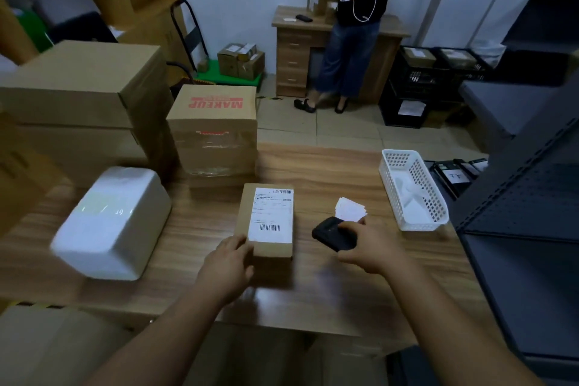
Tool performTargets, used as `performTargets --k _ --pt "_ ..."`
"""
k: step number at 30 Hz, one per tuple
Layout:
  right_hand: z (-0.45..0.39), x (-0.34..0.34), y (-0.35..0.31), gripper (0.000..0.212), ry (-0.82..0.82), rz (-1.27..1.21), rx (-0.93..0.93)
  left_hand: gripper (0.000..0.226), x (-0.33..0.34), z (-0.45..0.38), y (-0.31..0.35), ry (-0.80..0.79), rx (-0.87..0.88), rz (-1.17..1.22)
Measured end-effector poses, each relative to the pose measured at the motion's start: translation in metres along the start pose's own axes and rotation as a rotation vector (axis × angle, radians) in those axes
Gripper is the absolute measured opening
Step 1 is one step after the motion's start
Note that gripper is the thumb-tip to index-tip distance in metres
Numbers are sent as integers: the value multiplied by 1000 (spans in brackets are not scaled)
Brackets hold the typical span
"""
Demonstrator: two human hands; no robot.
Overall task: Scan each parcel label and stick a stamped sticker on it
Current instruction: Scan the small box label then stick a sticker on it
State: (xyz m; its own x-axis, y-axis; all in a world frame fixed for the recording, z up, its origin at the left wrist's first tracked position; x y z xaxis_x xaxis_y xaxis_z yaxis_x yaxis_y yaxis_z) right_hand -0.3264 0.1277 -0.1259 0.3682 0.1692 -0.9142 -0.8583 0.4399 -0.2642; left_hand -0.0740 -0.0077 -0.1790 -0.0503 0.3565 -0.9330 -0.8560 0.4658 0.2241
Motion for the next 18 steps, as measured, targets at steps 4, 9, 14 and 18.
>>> performTargets --k 4,9,14,18 --pt "-14 64 33 74 -36 -12 15 49 -5 -5 3 -5 -4 -1" --pt "-32 106 52 72 12 -60 44 55 -4 -29 12 31 50 14" --pt "-44 119 62 74 -31 -119 27 70 -1 -70 37 34 115 34" --pt "-76 95 76 63 169 -287 117 63 3 -106 54 -7 119 -38"
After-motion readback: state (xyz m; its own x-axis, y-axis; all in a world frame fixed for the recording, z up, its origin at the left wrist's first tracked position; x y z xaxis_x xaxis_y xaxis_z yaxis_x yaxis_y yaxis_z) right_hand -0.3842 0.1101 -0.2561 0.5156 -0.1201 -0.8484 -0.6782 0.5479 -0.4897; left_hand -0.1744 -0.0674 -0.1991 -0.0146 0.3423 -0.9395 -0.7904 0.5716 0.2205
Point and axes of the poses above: each hand's wrist, its own z-axis away from the middle knuckle, its own x-axis out of the palm, y = z × x, the point moved 1 cm from there along -z, towards the middle knuckle, and after that the axes turned 9 degrees about -x, right-handed, at the moved point
